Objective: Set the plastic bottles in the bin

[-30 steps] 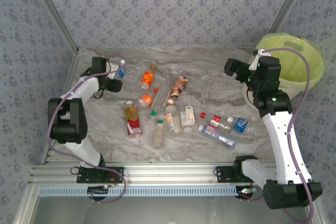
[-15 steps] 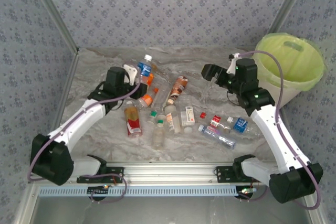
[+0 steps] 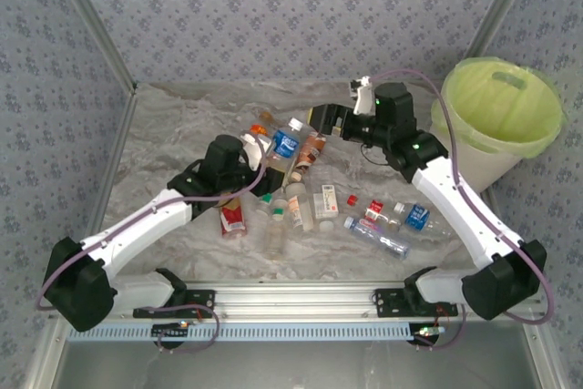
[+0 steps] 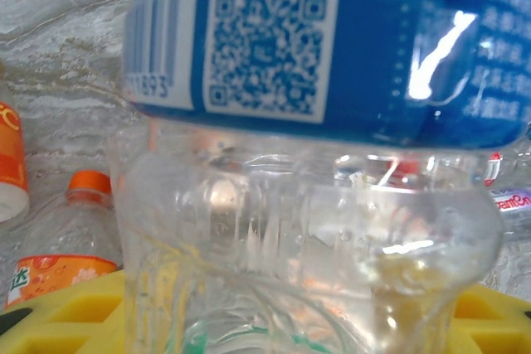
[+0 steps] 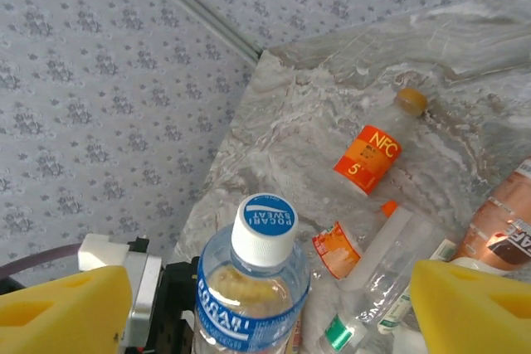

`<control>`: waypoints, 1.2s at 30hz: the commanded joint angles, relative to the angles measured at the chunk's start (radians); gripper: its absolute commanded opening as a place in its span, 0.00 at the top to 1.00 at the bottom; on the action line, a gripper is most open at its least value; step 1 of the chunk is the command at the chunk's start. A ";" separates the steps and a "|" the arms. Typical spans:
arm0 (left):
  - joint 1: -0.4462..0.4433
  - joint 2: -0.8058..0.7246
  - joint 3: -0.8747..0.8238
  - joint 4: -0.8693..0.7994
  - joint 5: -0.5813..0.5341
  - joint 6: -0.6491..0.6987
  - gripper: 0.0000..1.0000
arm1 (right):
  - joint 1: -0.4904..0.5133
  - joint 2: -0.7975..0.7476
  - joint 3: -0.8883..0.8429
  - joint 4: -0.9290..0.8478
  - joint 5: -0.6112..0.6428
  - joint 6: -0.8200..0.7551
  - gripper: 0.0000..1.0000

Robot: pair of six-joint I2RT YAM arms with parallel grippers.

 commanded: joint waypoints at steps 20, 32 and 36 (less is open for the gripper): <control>-0.083 0.042 0.054 0.094 -0.007 0.024 0.49 | 0.073 0.137 0.133 -0.102 -0.046 -0.032 0.53; -0.083 0.037 0.048 0.098 -0.013 -0.001 0.25 | 0.072 0.074 0.118 -0.110 0.031 -0.077 0.91; -0.082 0.018 0.031 0.119 -0.033 -0.019 0.04 | 0.055 0.035 0.103 -0.114 0.092 -0.097 0.99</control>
